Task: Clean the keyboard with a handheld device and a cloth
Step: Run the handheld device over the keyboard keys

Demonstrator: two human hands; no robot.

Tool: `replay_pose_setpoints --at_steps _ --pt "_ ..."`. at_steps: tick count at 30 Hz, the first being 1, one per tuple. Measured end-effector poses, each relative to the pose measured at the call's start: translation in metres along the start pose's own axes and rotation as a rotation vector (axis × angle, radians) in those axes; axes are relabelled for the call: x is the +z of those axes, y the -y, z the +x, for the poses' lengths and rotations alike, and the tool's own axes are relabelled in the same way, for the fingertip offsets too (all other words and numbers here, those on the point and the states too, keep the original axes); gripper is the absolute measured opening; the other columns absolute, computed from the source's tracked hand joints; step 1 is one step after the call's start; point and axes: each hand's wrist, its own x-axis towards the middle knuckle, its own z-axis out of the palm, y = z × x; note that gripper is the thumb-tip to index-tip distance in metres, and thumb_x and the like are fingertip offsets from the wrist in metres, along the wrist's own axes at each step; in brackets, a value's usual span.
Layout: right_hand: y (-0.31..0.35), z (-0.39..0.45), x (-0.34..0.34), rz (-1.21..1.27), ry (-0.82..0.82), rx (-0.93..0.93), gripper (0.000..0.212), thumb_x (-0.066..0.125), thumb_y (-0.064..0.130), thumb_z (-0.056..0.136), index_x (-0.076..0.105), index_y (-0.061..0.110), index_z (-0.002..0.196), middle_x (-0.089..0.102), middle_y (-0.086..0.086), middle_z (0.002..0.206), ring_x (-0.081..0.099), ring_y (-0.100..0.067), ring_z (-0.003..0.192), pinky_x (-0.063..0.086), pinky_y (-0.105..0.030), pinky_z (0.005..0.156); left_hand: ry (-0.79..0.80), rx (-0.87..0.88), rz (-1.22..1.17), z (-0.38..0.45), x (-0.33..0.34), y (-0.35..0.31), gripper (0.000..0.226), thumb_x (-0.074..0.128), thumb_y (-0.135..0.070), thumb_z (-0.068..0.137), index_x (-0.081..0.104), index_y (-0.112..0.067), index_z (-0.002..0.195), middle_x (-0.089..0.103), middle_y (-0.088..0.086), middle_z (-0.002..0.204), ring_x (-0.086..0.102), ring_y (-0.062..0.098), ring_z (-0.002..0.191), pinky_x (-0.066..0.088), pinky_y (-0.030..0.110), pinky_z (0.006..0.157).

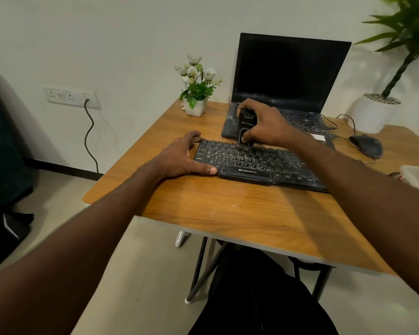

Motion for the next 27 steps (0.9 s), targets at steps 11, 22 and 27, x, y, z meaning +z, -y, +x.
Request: replay_pose_setpoints --at_steps 11,22,27 --pt "-0.013 -0.021 -0.004 -0.015 -0.004 -0.008 0.067 0.082 0.007 0.079 0.050 0.032 0.133 0.053 -0.009 0.133 0.058 -0.028 0.113 0.058 -0.032 0.073 -0.011 0.001 0.030 -0.003 0.001 -0.003 0.150 0.090 -0.090 0.039 0.025 -0.038 0.163 0.039 0.004 0.165 0.041 0.027 0.150 0.039 0.056 0.122" --pt "-0.004 -0.021 -0.005 -0.236 -0.038 0.034 0.071 0.081 0.009 0.081 0.046 0.032 0.139 0.053 -0.015 0.136 0.053 -0.034 0.121 0.053 -0.037 0.075 -0.016 -0.008 0.043 -0.006 0.000 -0.004 0.149 0.088 -0.091 0.038 0.025 -0.039 0.163 0.039 0.005 0.165 0.041 0.027 0.149 0.038 0.056 0.122" --pt "-0.002 -0.024 -0.010 -0.222 0.102 -0.032 0.071 0.077 0.003 0.083 0.046 0.027 0.141 0.053 -0.014 0.131 0.057 -0.028 0.110 0.055 -0.029 0.069 -0.018 -0.002 0.067 -0.006 0.000 -0.006 0.147 0.087 -0.092 0.040 0.026 -0.039 0.163 0.039 0.006 0.164 0.042 0.028 0.148 0.039 0.057 0.121"
